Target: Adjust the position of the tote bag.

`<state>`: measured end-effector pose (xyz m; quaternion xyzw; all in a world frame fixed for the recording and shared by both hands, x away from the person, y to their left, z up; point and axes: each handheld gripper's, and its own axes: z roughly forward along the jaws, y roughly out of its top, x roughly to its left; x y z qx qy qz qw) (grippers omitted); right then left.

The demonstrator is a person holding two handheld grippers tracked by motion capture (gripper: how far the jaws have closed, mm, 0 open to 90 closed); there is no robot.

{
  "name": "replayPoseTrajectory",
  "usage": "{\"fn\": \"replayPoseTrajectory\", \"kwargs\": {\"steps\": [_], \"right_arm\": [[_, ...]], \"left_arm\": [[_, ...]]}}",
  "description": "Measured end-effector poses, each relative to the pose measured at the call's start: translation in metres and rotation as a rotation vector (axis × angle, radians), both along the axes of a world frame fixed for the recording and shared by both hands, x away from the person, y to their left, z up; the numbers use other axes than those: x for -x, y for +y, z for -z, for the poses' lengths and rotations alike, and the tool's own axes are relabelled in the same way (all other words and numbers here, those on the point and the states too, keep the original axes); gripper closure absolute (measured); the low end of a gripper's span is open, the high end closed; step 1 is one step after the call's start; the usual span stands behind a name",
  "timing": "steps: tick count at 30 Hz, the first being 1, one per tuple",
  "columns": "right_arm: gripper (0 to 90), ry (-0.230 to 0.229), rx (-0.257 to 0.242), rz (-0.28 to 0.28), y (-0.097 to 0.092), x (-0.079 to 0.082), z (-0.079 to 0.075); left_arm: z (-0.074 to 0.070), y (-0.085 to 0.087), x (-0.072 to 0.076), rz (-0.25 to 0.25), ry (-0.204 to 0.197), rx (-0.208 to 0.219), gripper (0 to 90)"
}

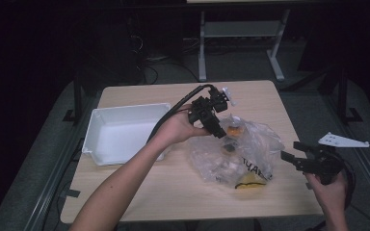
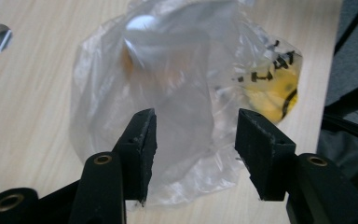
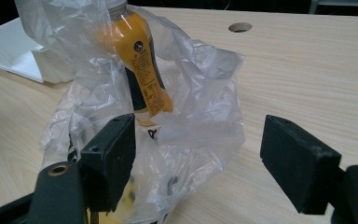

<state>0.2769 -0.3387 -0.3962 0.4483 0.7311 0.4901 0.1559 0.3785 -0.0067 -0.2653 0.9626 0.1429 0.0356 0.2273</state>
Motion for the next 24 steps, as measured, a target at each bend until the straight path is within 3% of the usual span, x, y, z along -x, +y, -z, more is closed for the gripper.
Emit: {"fn": "replayPoseTrajectory", "kwargs": {"steps": [6,10,13,15,17,20,24], "right_arm": [[26.1,-0.001,0.0,-0.003,0.0,0.0,0.0],[26.1,0.001,-0.002,-0.005,0.001,0.0,0.0],[26.1,0.003,0.001,-0.006,0.001,0.0,0.0],[26.1,0.003,-0.001,-0.006,0.001,0.0,0.0],[26.1,0.001,0.006,-0.009,0.001,-0.001,-0.002],[27.8,-0.004,0.016,-0.03,0.006,-0.002,-0.008],[32.3,-0.005,0.045,-0.074,0.017,-0.012,-0.023]], "left_arm": [[0.001,-0.008,-0.008,-0.012,-0.002,-0.005,44.0],[0.006,-0.012,-0.014,-0.023,0.009,-0.021,48.3],[0.011,-0.013,-0.016,0.0,0.031,-0.042,62.1],[0.014,-0.014,-0.015,0.028,0.034,-0.045,79.8],[0.017,-0.013,-0.014,0.046,0.041,-0.058,87.4],[0.02,-0.011,-0.011,0.058,0.036,-0.073,89.9],[0.022,-0.007,-0.008,0.065,0.037,-0.061,90.0]]}}
